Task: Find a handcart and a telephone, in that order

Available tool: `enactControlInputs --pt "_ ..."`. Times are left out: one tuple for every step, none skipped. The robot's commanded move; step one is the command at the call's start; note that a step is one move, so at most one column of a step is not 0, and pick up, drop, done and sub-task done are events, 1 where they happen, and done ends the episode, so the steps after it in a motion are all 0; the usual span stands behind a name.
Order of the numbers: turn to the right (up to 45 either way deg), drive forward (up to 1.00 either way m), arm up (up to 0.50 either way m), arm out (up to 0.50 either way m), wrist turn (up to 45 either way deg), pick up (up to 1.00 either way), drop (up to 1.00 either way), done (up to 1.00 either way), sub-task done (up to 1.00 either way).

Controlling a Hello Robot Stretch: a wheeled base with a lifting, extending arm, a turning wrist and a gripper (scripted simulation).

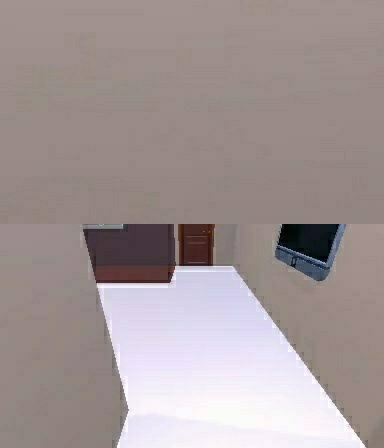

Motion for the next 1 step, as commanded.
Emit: enactControlInputs --pt "0.0 0.05 0.00 0.00 0.0 0.00 0.00 0.00 0.00"
